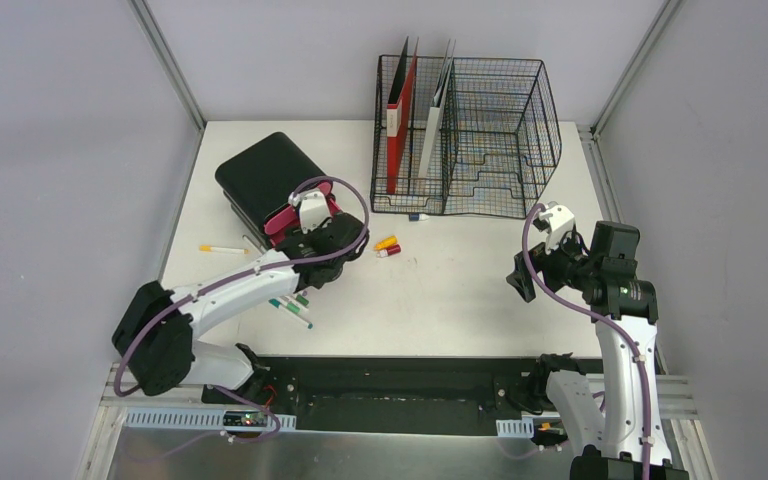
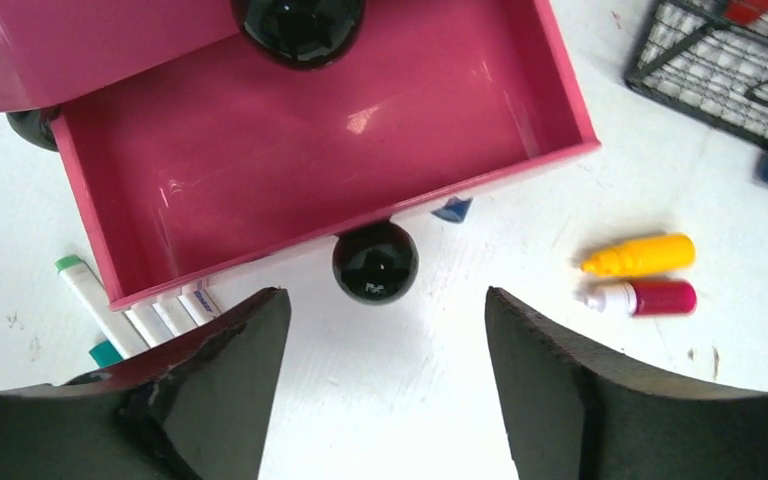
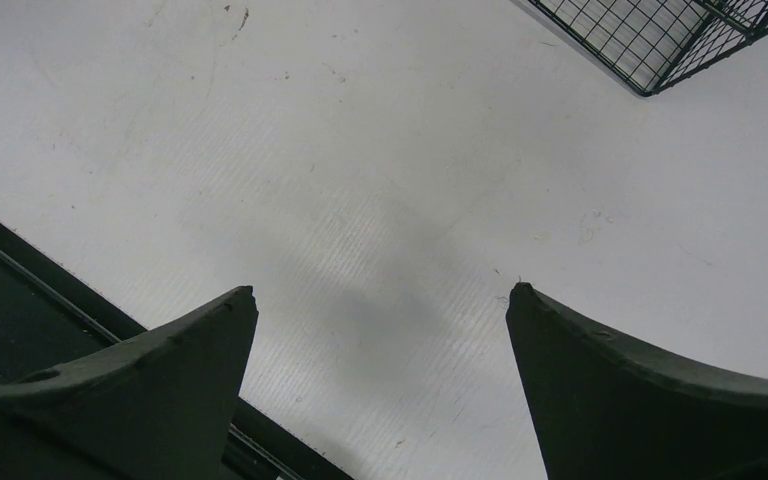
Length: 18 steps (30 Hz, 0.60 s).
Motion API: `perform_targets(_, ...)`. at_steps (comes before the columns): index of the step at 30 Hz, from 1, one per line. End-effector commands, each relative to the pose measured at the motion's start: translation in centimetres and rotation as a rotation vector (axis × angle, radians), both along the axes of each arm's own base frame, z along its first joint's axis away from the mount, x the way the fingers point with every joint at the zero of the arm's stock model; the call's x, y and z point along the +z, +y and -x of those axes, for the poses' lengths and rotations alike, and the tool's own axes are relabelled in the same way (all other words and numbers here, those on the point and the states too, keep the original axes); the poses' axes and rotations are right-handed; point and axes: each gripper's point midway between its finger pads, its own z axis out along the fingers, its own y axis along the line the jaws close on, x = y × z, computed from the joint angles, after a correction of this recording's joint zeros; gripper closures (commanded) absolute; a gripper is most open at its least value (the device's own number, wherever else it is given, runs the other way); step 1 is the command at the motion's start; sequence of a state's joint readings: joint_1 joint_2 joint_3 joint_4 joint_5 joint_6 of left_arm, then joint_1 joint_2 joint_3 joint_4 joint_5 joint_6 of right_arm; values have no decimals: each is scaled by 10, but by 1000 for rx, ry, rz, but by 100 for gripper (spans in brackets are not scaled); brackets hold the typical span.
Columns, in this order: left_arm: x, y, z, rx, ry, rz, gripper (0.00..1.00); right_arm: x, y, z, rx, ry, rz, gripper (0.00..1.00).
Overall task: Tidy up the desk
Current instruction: Open the drawer in the storage box.
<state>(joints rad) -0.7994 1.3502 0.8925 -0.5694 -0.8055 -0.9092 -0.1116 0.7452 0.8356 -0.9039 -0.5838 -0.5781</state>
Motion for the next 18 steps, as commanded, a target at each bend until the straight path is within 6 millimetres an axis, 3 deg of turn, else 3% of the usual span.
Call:
perform_targets(1, 16, -26, 10, -217, -5, 86, 25, 4, 2, 0, 17, -26, -1, 1)
perform_targets(7, 43, -72, 37, -662, -116, 232, 13, 3, 2, 0, 17, -21, -2, 1)
perform_targets(11, 57, -84, 59, -844, -173, 274, 7, 3, 1, -1, 17, -21, -2, 1)
perform_targets(18, 59, -100, 85, -1041, -183, 317, 7, 1, 1, -1, 14, -14, -3, 1)
